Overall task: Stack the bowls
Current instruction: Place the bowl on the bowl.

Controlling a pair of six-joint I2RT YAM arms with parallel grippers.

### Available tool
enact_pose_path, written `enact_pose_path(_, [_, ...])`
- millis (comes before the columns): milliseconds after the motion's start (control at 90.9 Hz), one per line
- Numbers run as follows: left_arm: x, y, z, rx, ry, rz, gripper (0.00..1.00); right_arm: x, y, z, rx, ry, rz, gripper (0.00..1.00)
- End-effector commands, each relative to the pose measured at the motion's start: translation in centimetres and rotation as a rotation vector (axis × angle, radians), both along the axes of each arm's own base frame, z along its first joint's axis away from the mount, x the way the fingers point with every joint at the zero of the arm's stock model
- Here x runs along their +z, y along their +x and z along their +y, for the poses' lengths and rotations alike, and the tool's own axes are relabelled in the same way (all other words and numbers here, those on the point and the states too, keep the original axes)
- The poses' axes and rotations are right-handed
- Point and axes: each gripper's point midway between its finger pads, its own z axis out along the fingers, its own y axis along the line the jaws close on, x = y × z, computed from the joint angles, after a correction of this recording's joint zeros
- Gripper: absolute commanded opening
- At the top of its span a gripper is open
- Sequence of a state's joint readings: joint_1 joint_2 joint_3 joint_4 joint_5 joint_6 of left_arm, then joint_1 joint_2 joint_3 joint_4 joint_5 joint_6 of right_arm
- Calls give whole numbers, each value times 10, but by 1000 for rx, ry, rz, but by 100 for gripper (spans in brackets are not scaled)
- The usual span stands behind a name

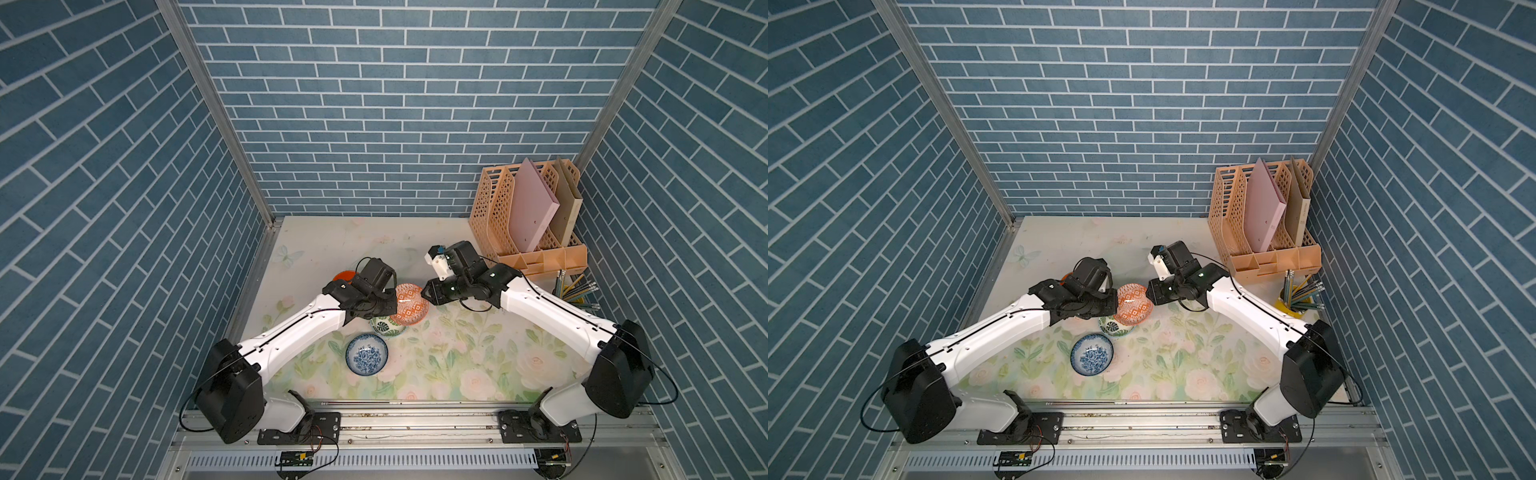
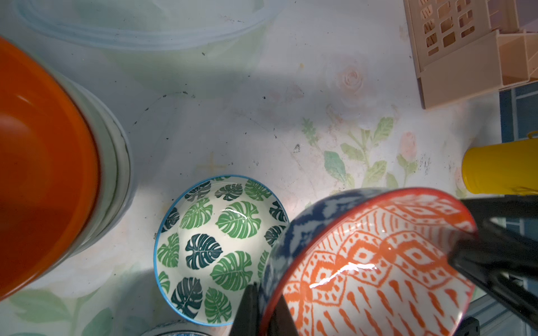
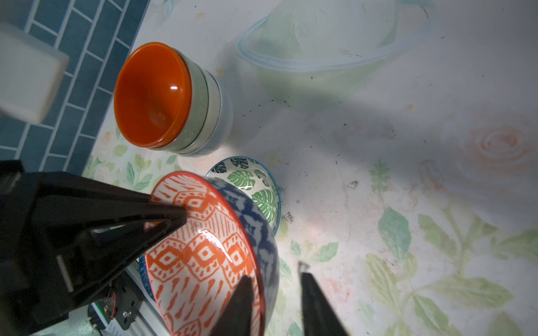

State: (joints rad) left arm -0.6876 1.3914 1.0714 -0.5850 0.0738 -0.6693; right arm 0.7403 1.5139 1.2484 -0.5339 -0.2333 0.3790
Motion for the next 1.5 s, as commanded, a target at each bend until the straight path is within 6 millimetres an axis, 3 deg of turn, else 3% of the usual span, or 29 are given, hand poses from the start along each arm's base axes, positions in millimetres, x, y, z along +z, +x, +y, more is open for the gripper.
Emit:
enact_pose_path(0, [1,-2,8,4,31,-10,0,10,12,1,-15,-2,-57,53])
enact_pose_path(132, [0,1,20,32,42,-6,0,22,17,-6,-31,-5,-107,62])
enact_pose_path(363, [-10,2,25,33,40,22,0,42,29,-33,-107,50,-164,63])
enact_pose_path(671, [-38,6,40,70,86,75,0,31,23,-39,-105,63,-141,63])
enact_pose_path(935, [-55,9,37,68,81,100,0,24,19,-38,-91,70,-126,63])
enact_pose_path(1485, [-69,11,40,81,104,136,0,18,15,-36,-72,75,-113,63])
